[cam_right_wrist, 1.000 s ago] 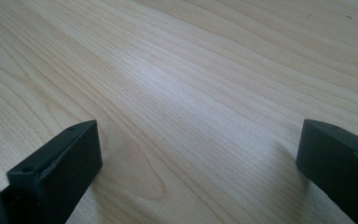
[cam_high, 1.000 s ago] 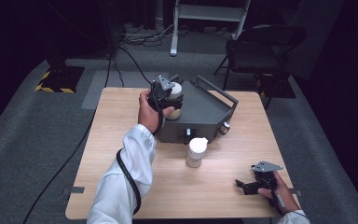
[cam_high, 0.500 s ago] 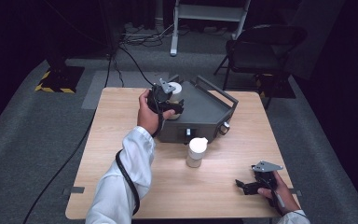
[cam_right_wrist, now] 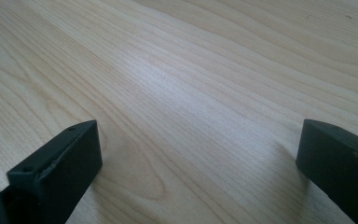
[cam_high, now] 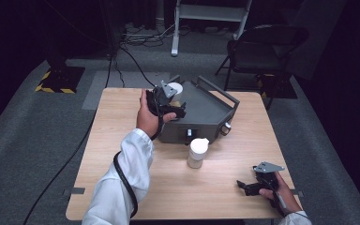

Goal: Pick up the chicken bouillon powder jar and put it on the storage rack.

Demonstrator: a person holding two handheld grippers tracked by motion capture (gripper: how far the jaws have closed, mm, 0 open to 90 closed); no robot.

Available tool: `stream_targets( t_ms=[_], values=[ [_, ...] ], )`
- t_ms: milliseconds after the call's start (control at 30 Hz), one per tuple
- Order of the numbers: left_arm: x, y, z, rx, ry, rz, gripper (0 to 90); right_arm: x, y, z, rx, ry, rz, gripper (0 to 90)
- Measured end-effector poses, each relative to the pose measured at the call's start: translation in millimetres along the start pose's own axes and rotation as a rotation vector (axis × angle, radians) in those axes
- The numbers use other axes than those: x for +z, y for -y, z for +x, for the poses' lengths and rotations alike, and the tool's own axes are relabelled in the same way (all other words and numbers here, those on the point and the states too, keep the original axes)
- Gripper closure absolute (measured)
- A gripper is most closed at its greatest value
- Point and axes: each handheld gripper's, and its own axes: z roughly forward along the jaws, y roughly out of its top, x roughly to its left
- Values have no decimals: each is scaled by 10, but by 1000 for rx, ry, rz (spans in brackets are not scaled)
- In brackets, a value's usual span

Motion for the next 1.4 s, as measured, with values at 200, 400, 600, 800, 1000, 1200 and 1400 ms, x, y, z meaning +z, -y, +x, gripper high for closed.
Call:
stream_targets(
  t_ms=[200, 400, 600, 800, 1000, 1200, 1400],
  values=[
    [-101, 22, -23, 27, 18, -22, 11, 0, 0, -2, -1, -1, 0, 0],
    [-193, 72, -80, 74, -5, -24, 10, 0, 0, -2, 0, -1, 0, 0],
    [-314, 167, -126, 103, -27, -47, 13, 0, 0, -2, -1, -1, 0, 0],
    [-419, 255, -162, 146, -32, -54, 13, 0, 0, -2, 0, -1, 0, 0],
    [-533, 374, -186, 188, -2, -59, 10, 0, 0, -2, 0, -1, 0, 0],
    [-601, 469, -221, 215, 9, -53, 9, 0, 0, -2, -1, -1, 0, 0],
    [-657, 557, -260, 238, 10, -40, 10, 1, 0, -2, 0, -1, 0, 0]
  ],
)
